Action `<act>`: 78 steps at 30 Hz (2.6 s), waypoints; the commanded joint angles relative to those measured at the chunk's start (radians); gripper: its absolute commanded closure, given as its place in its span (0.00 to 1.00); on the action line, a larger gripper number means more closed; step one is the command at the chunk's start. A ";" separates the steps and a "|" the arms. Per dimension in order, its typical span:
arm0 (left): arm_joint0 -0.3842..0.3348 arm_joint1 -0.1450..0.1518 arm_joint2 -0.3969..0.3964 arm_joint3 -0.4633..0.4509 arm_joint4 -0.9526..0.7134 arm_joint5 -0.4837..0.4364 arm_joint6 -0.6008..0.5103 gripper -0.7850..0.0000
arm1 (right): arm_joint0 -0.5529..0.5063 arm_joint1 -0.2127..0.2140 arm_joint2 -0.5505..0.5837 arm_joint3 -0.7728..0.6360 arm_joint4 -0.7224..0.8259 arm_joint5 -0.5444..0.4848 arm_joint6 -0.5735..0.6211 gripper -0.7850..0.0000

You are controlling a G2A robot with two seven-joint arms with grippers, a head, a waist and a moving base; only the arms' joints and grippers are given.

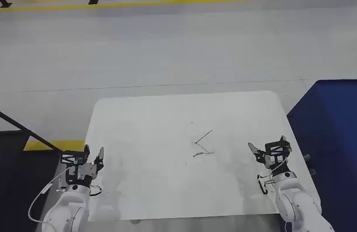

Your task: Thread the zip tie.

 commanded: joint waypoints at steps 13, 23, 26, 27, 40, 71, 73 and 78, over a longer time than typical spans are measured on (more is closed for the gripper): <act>0.000 0.000 0.000 0.000 0.000 0.000 0.000 0.00 | 0.008 -0.001 -0.005 -0.012 0.035 -0.022 0.017 0.00; 0.000 0.000 0.000 0.000 0.000 0.000 0.000 0.00 | 0.296 -0.013 -0.105 -0.055 0.552 -0.136 0.695 0.00; 0.000 0.000 0.000 0.000 0.000 0.000 0.000 0.00 | 0.376 -0.014 -0.103 0.000 0.688 -0.120 0.812 0.00; 0.000 0.000 0.000 0.000 0.000 0.000 0.000 0.00 | 0.376 -0.014 -0.103 0.000 0.688 -0.120 0.812 0.00; 0.000 0.000 0.000 0.000 0.000 0.000 0.000 0.00 | 0.511 -0.024 -0.122 0.177 0.939 -0.007 0.936 0.00; 0.000 0.000 0.000 0.000 0.000 0.000 0.000 0.00 | 0.933 -0.095 -0.464 0.821 1.037 -0.101 0.848 0.53; 0.000 0.000 0.000 0.000 0.000 0.000 0.000 0.00 | 0.917 -0.088 -0.445 0.819 1.059 -0.153 0.861 0.53; 0.000 0.000 0.000 0.000 0.000 0.000 0.000 0.00 | 0.883 -0.073 -0.405 0.803 1.075 -0.198 0.866 0.58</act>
